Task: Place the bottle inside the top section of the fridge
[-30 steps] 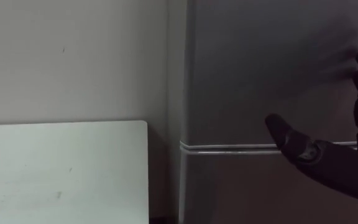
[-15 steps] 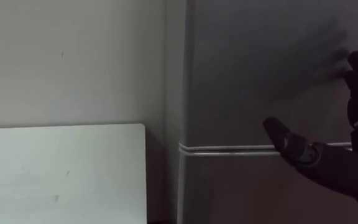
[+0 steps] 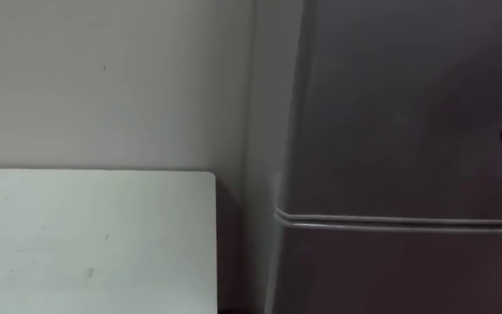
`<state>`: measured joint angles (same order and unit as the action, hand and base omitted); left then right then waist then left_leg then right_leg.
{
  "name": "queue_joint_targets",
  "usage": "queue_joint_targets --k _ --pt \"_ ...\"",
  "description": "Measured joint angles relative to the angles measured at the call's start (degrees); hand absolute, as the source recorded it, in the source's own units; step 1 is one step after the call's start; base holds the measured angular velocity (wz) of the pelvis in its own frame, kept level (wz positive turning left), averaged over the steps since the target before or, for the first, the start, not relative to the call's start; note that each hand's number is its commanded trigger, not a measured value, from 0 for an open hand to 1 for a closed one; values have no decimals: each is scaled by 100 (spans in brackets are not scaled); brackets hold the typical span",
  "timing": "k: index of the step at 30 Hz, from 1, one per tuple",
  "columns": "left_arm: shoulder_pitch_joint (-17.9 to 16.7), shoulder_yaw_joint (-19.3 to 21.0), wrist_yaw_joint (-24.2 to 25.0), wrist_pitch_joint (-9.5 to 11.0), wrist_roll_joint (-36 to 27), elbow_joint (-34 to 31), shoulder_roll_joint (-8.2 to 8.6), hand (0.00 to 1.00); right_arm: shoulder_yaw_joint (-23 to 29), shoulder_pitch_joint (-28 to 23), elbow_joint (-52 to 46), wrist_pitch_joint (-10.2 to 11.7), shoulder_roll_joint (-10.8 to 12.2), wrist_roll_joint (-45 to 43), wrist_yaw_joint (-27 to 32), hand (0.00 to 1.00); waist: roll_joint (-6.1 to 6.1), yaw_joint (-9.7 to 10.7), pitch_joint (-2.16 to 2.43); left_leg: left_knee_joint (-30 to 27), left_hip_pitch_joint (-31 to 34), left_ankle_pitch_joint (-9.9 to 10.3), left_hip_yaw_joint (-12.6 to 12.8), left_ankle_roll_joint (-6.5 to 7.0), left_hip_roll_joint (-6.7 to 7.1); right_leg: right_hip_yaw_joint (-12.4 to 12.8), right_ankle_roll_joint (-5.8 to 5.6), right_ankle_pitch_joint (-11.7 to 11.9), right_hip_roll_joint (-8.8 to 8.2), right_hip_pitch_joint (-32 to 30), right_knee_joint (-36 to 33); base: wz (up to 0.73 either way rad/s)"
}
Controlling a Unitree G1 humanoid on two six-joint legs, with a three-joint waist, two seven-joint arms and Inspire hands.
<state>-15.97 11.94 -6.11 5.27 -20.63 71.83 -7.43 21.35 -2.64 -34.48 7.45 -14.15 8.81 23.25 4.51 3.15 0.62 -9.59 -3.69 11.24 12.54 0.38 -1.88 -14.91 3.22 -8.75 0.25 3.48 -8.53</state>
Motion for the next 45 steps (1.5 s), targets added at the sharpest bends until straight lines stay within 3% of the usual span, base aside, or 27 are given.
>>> queue_joint_targets --k 3,6,10,17,24,27,30,33,37,41,45 --pt "-50 32 -60 -2 5 -90 2 0 227 -7 13 -1 -18 2 239 0 10 139 -12 2 -5 10 -20 17 41 -94 -29 -27 -26 72 59 18" --pt "-55 138 -150 -2 -5 -125 -2 0 608 -25 230 2 -202 371 440 0 13 166 -47 26 -78 29 -28 39 41 -98 -64 -50 -36 150 78 5" --pt "-40 264 -382 -85 -6 -349 10 0 1071 -23 669 -10 -225 570 905 0 17 199 -54 49 -83 59 -27 67 60 -96 -103 -85 -55 144 67 0" --pt "-23 340 -711 -269 -7 -601 9 0 1410 -252 1193 -118 -224 749 1592 0 -10 333 -39 98 -90 80 -32 89 78 -141 -136 -102 -81 127 33 0" --pt "-3 338 -776 -368 36 -768 12 0 1363 -635 2116 -156 -106 1004 1870 0 -127 293 -57 132 -97 106 -47 118 82 -139 -149 -109 -103 116 -28 0" --pt "-23 337 -802 -435 0 -848 46 0 1358 -771 2450 -303 147 1230 1939 0 -154 264 -60 124 -94 115 -50 123 93 -101 -162 -117 -109 110 -34 0" --pt "-18 300 -826 -542 -5 -844 47 0 1303 -929 2577 -382 356 1643 2092 0 -265 281 -13 117 -90 114 -47 126 104 -99 -175 -125 -116 107 -34 1" --pt "-7 251 -843 -564 -7 -894 45 0 1231 -985 2933 -388 533 2027 2254 0 -267 291 -14 87 -91 114 -30 126 111 -120 -186 -138 -124 134 -20 3" --pt "-8 50 -819 -658 30 -1063 49 0 881 -1096 3572 -385 574 2593 2364 0 -276 284 -27 34 -80 124 -42 143 130 -111 -206 -150 -139 137 -20 1" --pt "-3 -25 -782 -683 37 -1128 58 0 558 -1202 4373 -400 811 2587 2352 0 -296 271 -22 52 -85 135 -88 160 152 -108 -234 -167 -154 137 -30 2" --pt "-53 -123 -724 -735 45 -1181 62 0 272 -1326 4910 -449 832 2696 2233 0 -353 275 -31 85 -89 143 -89 173 171 -126 -254 -179 -173 128 -33 0"
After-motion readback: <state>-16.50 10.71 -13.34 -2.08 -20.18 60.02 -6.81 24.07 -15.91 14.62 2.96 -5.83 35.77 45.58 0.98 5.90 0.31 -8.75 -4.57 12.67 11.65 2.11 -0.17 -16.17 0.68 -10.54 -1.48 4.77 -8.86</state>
